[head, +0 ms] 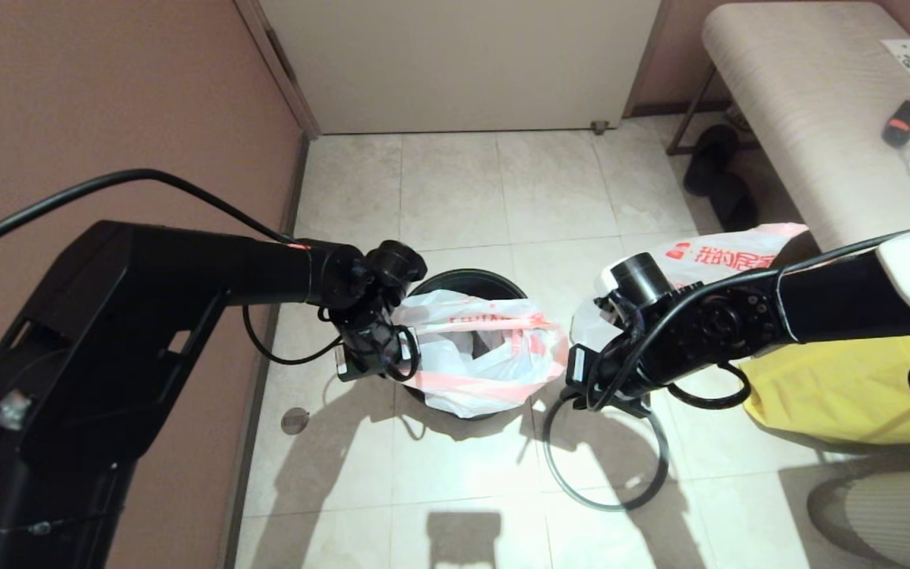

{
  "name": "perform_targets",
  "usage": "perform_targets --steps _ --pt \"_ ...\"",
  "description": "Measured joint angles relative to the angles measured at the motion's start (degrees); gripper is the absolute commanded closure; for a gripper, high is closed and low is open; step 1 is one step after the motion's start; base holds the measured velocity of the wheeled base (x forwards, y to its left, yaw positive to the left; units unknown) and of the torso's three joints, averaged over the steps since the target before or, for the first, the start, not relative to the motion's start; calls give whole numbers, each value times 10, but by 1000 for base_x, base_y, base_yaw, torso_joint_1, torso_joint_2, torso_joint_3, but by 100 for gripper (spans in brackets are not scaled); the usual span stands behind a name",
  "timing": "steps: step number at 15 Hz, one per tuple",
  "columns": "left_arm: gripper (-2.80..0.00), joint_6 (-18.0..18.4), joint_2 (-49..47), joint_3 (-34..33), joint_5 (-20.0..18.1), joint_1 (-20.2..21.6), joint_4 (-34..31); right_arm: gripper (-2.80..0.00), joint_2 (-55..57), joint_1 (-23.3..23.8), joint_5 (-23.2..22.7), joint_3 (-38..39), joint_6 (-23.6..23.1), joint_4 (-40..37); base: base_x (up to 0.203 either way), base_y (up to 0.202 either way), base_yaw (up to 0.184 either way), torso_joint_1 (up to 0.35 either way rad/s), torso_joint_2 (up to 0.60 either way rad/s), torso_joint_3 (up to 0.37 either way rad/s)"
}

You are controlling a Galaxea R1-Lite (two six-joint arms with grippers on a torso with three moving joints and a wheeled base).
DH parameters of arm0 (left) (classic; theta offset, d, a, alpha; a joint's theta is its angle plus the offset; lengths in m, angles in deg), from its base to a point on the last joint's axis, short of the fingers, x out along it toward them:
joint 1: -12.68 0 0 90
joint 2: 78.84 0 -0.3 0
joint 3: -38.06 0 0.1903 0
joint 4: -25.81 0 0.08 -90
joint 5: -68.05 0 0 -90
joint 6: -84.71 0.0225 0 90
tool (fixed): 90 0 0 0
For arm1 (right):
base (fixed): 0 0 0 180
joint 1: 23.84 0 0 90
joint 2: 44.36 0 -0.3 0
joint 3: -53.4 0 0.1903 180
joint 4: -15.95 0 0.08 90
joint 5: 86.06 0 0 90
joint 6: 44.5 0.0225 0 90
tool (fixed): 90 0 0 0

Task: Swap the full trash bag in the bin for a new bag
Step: Put the new garbage bag on the trash can

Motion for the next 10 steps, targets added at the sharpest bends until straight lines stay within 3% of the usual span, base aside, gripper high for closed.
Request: perform_targets --steps 4,9,10 --pt "0 -1 -1 0 -1 -4 0 -280 32 2 2 14 76 103 0 0 0 0 0 0" --pt "0 -2 2 1 -1 -9 0 -280 57 3 12 13 142 169 0 0 0 0 0 0" --pt "0 -2 2 1 -1 -10 0 0 61 1 13 13 143 169 0 0 0 0 0 0"
